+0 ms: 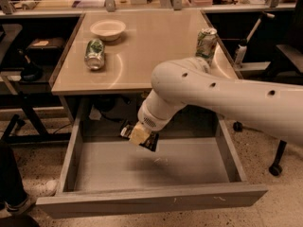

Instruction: Pick rxbar chocolate from top drawer and place on counter

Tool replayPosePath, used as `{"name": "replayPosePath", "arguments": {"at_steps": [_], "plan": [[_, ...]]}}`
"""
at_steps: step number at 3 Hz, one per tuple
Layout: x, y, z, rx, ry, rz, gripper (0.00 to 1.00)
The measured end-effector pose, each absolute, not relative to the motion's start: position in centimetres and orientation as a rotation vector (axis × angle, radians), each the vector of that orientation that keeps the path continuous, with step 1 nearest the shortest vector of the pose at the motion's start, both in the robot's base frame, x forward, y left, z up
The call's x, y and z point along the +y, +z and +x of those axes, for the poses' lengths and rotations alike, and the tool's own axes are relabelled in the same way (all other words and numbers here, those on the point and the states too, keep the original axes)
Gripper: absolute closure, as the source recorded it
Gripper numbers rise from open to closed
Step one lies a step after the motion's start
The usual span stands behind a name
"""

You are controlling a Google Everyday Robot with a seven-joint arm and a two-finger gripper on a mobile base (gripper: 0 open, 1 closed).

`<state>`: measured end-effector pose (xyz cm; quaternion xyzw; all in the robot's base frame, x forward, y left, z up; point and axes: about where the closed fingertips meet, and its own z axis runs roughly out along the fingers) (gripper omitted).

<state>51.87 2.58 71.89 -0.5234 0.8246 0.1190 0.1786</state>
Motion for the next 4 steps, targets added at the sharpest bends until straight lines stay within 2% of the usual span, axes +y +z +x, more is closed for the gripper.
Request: {"name": "replayPosePath", "arguments": {"at_steps": [2,4], "plan": [[0.2,80.2,56.7,2.336,0.25,-1.432,1.0],[-0.5,85.3,64.3,2.317,0.142,-1.417,1.0]]}}
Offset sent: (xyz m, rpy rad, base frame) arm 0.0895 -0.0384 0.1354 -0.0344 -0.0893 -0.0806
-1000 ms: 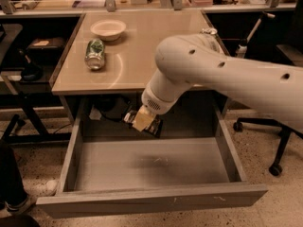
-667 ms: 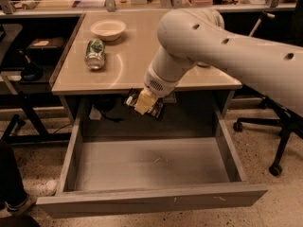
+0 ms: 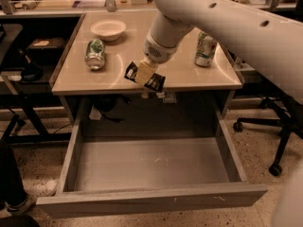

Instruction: Pick rxbar chocolate from top drawer and place on counter

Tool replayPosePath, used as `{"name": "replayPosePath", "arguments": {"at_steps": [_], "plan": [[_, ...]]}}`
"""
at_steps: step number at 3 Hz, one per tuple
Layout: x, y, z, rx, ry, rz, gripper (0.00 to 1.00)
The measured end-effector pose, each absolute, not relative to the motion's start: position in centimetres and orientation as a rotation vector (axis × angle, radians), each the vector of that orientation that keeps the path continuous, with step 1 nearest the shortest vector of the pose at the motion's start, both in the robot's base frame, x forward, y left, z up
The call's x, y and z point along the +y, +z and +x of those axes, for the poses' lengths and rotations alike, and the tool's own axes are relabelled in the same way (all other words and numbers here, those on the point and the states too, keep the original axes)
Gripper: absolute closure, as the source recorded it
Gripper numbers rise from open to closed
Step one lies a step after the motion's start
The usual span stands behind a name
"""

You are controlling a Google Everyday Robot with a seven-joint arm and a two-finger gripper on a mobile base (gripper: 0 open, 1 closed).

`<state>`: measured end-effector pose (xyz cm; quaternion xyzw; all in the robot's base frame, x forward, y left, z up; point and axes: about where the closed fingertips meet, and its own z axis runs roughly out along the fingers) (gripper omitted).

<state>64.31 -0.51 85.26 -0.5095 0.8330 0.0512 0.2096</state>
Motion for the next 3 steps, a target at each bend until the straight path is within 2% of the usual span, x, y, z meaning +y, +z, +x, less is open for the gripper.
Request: {"name": "replayPosePath", "arguments": {"at_steps": [2,3], "plan": [[1.4,84.5,71.6,2.325,0.096,-1.436,1.0],[1.5,84.5,72.0,2.321,0.099,-1.43,0.81]]}}
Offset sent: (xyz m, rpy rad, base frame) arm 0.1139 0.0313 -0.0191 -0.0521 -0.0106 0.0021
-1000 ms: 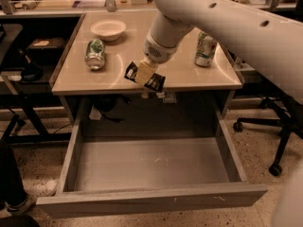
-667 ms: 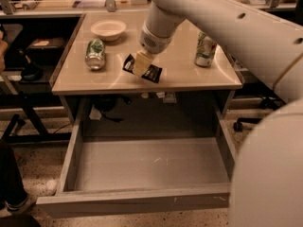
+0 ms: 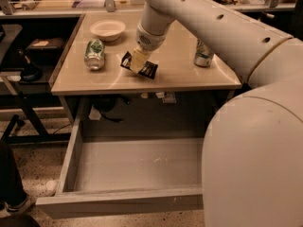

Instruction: Pick rxbar chocolate from top drawer and place on counter

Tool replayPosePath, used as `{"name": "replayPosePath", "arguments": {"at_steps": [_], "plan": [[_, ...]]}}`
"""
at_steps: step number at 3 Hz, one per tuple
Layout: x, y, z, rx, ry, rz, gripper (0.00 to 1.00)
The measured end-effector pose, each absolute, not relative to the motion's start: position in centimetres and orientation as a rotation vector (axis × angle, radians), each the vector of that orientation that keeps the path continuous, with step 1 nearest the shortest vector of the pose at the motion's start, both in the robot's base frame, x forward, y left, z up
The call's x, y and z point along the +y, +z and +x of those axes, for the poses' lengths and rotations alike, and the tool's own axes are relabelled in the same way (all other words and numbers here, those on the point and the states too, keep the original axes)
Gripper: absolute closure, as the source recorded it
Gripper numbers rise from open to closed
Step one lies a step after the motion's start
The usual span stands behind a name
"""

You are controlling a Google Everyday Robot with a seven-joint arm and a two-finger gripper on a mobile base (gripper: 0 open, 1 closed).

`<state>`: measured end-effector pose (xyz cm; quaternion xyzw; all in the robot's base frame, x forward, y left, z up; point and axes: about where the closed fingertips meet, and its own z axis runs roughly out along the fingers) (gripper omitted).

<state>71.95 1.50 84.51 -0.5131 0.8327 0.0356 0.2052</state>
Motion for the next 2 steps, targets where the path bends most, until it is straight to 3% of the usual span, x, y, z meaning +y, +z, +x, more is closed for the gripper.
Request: {"name": "replayPosePath", "arguments": {"at_steps": [2], "plan": [[1.5,84.51,71.95,2.321,0.099,-1.431,0.34]]}}
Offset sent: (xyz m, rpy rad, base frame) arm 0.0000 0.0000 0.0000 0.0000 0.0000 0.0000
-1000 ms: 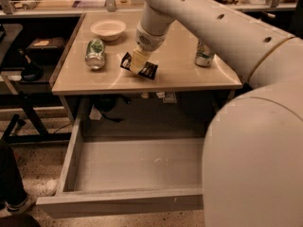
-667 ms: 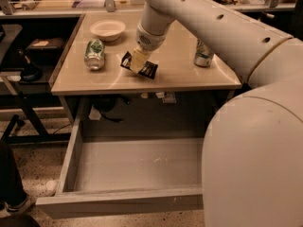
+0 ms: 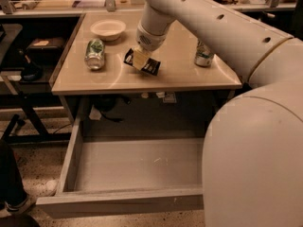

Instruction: Pick rxbar chocolate from top drawer and place on counter

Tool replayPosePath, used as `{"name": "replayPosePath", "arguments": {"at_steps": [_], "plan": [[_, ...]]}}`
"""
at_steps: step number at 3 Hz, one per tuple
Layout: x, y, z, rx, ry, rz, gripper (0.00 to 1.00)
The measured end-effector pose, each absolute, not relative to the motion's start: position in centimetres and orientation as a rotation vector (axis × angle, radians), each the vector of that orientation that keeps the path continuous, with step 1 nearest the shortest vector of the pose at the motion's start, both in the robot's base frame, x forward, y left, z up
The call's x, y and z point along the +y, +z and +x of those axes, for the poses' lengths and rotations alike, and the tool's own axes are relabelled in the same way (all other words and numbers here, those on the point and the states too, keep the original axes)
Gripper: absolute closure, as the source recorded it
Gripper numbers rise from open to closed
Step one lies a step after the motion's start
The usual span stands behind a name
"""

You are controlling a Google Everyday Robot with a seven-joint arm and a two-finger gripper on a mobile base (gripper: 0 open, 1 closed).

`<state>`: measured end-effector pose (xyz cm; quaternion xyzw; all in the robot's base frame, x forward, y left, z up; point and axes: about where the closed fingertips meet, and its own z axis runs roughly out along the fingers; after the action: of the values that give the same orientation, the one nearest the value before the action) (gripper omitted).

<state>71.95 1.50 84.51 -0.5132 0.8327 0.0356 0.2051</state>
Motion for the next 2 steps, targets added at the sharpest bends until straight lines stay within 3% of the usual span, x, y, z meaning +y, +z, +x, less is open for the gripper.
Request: {"name": "replayPosePath", "arguments": {"at_steps": [1,2], "plan": [[1.5,84.5,71.95,2.321,0.099,-1.431,0.11],[1.5,84.5,71.95,2.321,0.099,-1.431,0.0]]}}
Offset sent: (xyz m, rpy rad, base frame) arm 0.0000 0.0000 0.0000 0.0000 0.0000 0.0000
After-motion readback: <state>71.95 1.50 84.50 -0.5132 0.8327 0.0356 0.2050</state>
